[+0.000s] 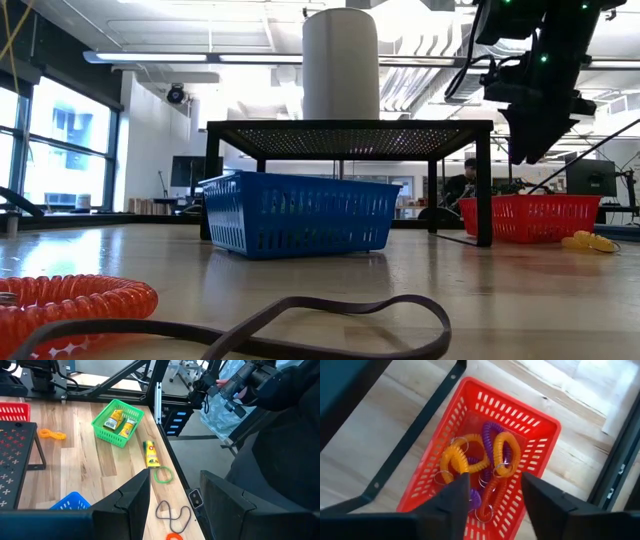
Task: Pick & Place Office Desk Supplies
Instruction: Put the green rubber band into the blue bin
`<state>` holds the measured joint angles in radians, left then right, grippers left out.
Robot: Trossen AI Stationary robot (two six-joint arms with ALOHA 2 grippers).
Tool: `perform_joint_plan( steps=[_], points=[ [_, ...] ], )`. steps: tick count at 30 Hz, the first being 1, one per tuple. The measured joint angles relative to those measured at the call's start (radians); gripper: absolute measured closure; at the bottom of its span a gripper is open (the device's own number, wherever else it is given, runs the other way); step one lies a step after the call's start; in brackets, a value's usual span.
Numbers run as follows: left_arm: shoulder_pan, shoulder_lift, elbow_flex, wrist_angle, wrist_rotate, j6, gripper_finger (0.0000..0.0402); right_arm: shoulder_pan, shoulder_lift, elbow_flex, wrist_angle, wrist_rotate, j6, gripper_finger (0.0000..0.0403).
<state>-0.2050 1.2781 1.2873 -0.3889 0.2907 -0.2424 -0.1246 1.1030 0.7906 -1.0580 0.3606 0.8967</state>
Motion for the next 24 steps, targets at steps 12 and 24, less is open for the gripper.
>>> perform_joint_plan(
  steps=[12, 24],
  points=[
    [-0.005, -0.023, 0.0, -0.03, 0.005, -0.07, 0.024, 0.062, -0.122, 0.027, 0.005, 0.071, 0.022, 0.0156],
    [-0.124, -0.112, 0.0, -0.238, -0.072, -0.308, 0.0262, 0.347, -0.288, 0.06, 0.299, 0.138, -0.094, 0.0156]
  ],
)
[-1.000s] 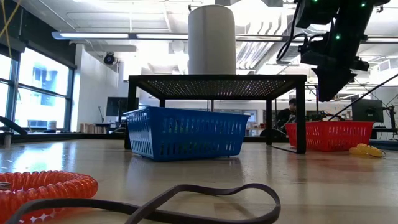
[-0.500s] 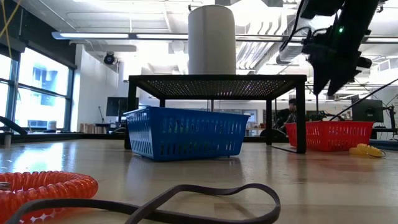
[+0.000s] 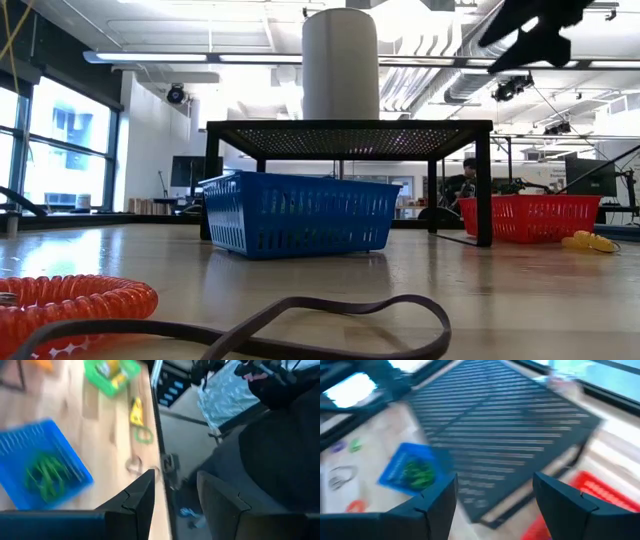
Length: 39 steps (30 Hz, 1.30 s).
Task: Pick & Place Office Desk Supplies
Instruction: Put the green rubber band into the blue bin
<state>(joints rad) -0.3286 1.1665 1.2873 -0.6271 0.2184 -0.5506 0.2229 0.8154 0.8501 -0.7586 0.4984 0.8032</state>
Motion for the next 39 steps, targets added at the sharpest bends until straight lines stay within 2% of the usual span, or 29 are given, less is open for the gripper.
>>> perform_joint_plan(
  steps=[7, 17, 21, 26, 30, 34, 39],
  points=[
    [-0.12, 0.028, 0.0, -0.158, -0.007, -0.289, 0.0262, 0.187, 0.028, 0.0, 0.17, 0.006, -0.025, 0.0156],
    [-0.329, 0.086, 0.0, -0.275, -0.207, -0.596, 0.0262, 0.398, 0.141, 0.0, 0.356, 0.129, -0.048, 0.0156],
    [-0.376, 0.102, 0.0, -0.311, -0.234, -0.732, 0.0262, 0.451, 0.2, 0.0, 0.426, 0.176, -0.044, 0.0157],
    [-0.438, 0.14, 0.0, -0.409, -0.333, -0.928, 0.0262, 0.478, 0.267, 0.0, 0.537, 0.183, -0.046, 0.0157],
    [-0.485, 0.196, 0.0, -0.517, -0.329, -1.092, 0.0262, 0.479, 0.311, -0.001, 0.647, 0.187, -0.069, 0.0157],
    [-0.549, 0.259, 0.0, -0.556, -0.319, -1.057, 0.0262, 0.477, 0.355, -0.001, 0.81, 0.243, -0.137, 0.0157],
    [-0.635, 0.345, 0.0, -0.554, -0.315, -1.001, 0.0262, 0.475, 0.396, -0.001, 0.98, 0.254, -0.203, 0.0157]
  ],
)
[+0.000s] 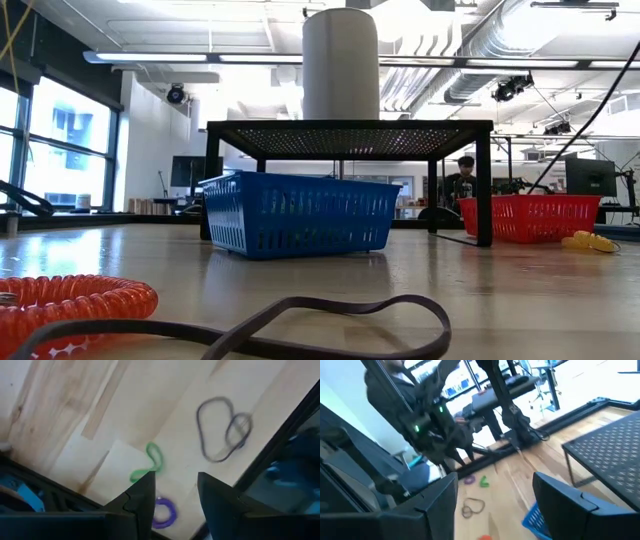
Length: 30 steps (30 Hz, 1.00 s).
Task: Pick & Place Office Desk Supplies
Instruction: Put the green rubber band into the blue bin
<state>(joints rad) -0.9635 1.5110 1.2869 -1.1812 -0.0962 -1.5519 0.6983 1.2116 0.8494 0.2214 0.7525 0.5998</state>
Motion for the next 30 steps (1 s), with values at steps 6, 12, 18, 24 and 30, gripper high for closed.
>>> perform_joint_plan(
  steps=[6, 12, 18, 24, 30],
  points=[
    [-0.094, 0.122, 0.0, 0.02, -0.022, 0.143, 0.0262, 0.02, 0.035, 0.0, 0.1, -0.001, 0.005, 0.0157],
    [-0.186, 0.234, 0.0, 0.096, -0.028, 0.248, 0.0262, 0.055, 0.066, 0.0, 0.23, -0.002, 0.005, 0.0157],
    [-0.201, 0.238, -0.014, 0.039, 0.04, 0.259, 0.0262, 0.088, 0.1, 0.0, 0.279, 0.006, 0.035, 0.0157],
    [-0.192, 0.156, -0.014, -0.068, 0.043, 0.361, 0.0262, 0.08, 0.148, 0.0, 0.292, 0.008, 0.127, 0.0157],
    [-0.136, 0.062, -0.014, -0.125, -0.143, 0.497, 0.0262, 0.077, 0.207, -0.001, 0.412, 0.01, 0.148, 0.0157]
  ],
)
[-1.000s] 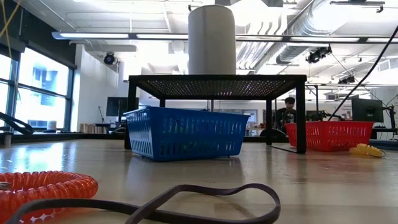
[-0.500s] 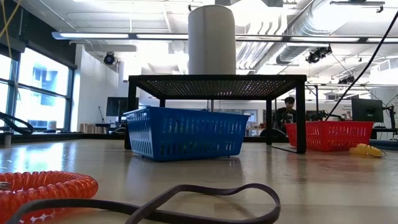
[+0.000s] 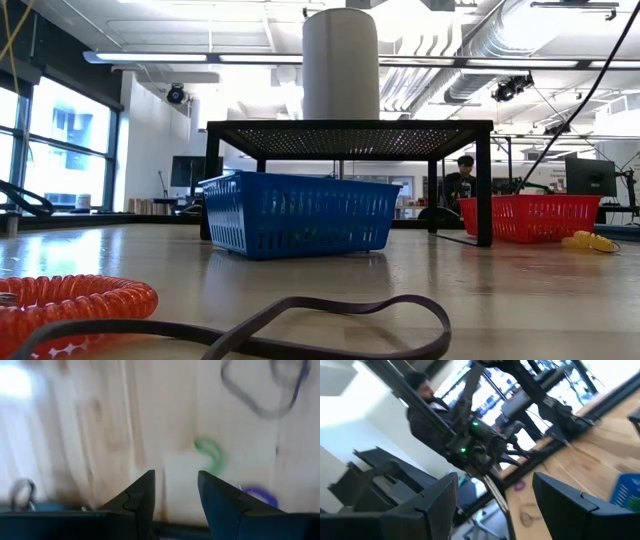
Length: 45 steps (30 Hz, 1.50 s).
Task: Pick & Place Office Desk Supplies
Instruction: Put the green rubber band into the blue bin
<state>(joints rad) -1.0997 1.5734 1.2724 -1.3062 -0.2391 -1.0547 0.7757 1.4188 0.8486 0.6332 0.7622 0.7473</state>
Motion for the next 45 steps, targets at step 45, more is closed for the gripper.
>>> perform_joint_plan(
  steps=[45],
  points=[
    [0.107, -0.185, -0.448, 0.654, 0.11, -0.363, 0.0262, -0.061, 0.125, 0.049, 0.186, -0.058, -0.113, 0.0157]
  ],
)
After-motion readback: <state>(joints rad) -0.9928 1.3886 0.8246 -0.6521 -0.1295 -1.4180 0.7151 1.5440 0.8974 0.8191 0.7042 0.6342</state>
